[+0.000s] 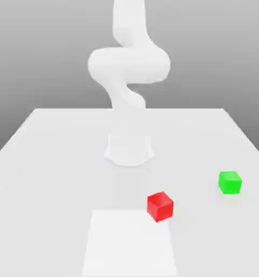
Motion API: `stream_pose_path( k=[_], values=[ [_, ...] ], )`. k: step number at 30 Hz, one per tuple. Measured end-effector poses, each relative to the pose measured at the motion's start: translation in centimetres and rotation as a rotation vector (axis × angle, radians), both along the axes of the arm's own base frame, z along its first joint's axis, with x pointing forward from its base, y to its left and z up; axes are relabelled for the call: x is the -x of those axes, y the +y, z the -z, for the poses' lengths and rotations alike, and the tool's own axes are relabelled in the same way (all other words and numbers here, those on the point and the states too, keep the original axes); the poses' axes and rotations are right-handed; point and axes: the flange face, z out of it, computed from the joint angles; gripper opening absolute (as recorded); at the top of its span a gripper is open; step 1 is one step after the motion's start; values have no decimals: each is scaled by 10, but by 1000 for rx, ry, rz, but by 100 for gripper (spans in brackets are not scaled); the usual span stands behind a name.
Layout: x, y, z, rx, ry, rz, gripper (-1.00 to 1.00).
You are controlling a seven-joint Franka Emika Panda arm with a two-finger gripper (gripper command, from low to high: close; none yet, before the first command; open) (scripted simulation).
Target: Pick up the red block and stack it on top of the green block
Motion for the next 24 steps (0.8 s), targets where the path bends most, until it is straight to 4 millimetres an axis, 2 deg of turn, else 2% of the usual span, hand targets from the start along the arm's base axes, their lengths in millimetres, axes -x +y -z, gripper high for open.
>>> stream_pose_path(
  k=[4,7,9,12,18,20,23,24],
  values=[
    [-32,19,99,31,146,-83,0],
    [-39,34,174,57,255,-147,0],
    [-36,43,225,76,329,-192,0],
    [-19,56,300,107,445,-265,0],
    [44,72,452,175,677,-413,0],
    [52,74,480,182,699,-428,0],
    [55,74,507,183,705,-431,0],
    [56,73,514,183,706,-432,-100]
  ],
)
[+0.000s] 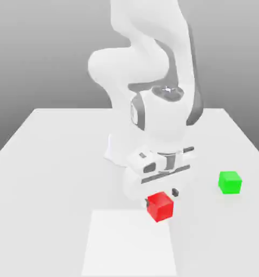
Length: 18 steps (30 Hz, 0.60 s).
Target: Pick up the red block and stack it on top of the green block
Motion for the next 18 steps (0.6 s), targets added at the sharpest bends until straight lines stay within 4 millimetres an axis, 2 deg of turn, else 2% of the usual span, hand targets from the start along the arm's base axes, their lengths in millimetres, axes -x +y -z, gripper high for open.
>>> stream_pose_path(
  k=[7,15,18],
  values=[
    [0,0,1,0,1,1,-100],
    [0,1,-56,1,1,-3,-100],
    [5,32,-68,0,-2,-149,-100]
  ],
)
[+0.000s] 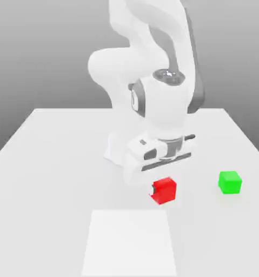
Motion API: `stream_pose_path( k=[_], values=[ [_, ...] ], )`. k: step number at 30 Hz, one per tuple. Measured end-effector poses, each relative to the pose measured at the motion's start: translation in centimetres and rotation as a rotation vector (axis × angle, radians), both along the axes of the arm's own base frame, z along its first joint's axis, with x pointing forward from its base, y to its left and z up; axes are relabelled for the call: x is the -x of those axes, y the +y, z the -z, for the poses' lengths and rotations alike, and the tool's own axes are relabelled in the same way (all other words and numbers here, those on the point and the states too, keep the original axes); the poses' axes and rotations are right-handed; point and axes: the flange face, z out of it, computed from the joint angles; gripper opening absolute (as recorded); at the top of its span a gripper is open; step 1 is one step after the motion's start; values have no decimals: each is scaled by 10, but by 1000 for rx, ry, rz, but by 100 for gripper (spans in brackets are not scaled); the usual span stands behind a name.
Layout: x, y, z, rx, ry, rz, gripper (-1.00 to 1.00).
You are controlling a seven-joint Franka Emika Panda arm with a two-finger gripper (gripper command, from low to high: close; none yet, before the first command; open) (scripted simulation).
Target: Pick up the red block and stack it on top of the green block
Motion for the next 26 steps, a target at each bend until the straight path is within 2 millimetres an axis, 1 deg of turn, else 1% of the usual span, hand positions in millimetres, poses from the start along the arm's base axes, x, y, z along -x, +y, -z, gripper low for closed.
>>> stream_pose_path(
  k=[3,7,10,14,15,16,18,22,23,26],
  values=[
    [11,41,-8,-1,-2,-191,-100],
    [35,96,-17,-1,-3,-455,-100],
    [61,134,-23,-1,-3,-655,-100],
    [104,180,-30,1,1,-921,-100],
    [113,188,-29,2,2,-970,-100],
    [117,192,-25,3,1,-993,-100],
    [118,196,-12,6,-1,-1010,-100],
    [119,196,22,6,0,-1014,-100],
    [121,195,30,4,1,-1015,100],
    [121,195,30,4,1,-1015,100]
  ],
)
